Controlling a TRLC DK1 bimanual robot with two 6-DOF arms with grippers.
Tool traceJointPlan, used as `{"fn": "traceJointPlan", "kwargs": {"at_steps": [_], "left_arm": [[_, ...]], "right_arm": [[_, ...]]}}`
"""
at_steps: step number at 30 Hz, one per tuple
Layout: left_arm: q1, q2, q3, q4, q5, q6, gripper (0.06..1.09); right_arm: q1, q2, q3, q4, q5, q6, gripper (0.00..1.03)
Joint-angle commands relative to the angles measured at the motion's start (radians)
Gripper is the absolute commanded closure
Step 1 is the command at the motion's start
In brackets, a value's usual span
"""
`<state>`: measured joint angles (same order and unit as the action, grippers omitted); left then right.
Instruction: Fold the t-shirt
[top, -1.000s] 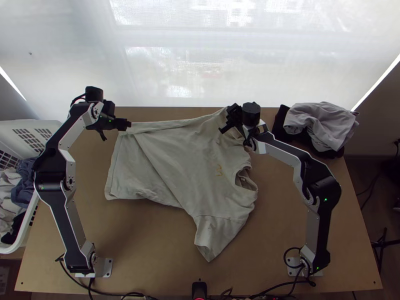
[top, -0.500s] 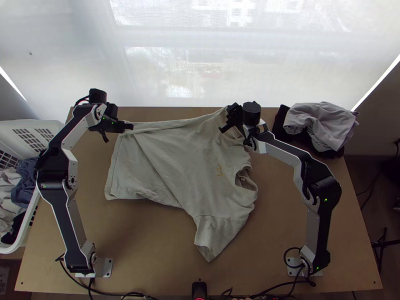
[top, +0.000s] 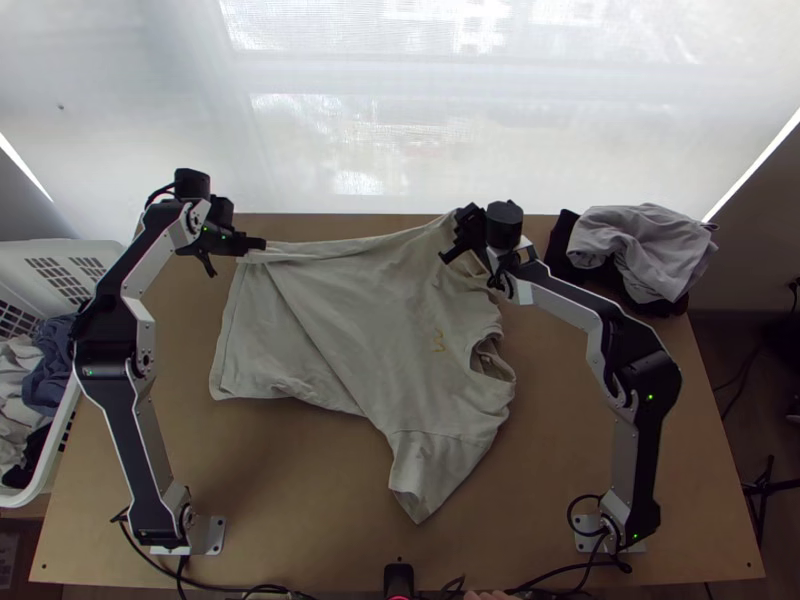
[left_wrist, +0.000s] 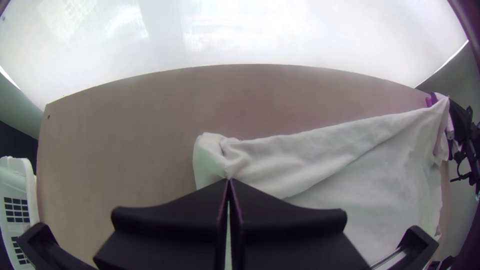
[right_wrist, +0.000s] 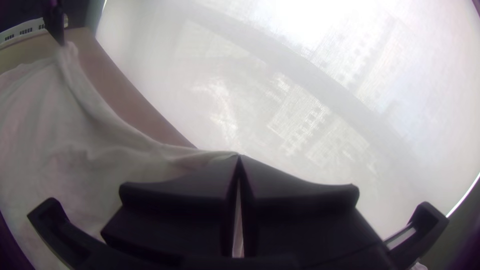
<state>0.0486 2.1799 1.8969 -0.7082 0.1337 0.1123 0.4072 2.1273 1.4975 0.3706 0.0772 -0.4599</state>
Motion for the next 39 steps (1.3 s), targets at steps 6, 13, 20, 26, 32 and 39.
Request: {"fn": "traceJointPlan", "kwargs": {"at_steps": [6,13,20,26,32,39], "left_arm": [[0.008,0.049,0.119,0.096,-0.002,-0.008,1.05],[0.014,0.072,0.119,0.266,-0.037,-0.030,1.05],[0.010,0.115,0.119,0.358,-0.042,-0.039,1.05],[0.002,0.150,0.116,0.429,-0.042,-0.053,1.05],[0.004,0.136,0.076,0.589,-0.060,-0.082,1.05],[0.007,0.093,-0.028,0.717,-0.071,-0.099,1.05]], "right_arm": [[-0.018,0.074,0.109,-0.007,0.010,-0.019,1.00],[-0.039,0.152,0.208,-0.009,0.033,-0.033,1.00],[-0.050,0.197,0.251,-0.012,0.038,-0.043,1.00],[-0.054,0.218,0.259,-0.010,0.038,-0.040,1.00],[-0.059,0.220,0.256,-0.001,0.038,-0.033,1.00],[-0.061,0.210,0.250,0.017,0.042,-0.023,1.00]]}}
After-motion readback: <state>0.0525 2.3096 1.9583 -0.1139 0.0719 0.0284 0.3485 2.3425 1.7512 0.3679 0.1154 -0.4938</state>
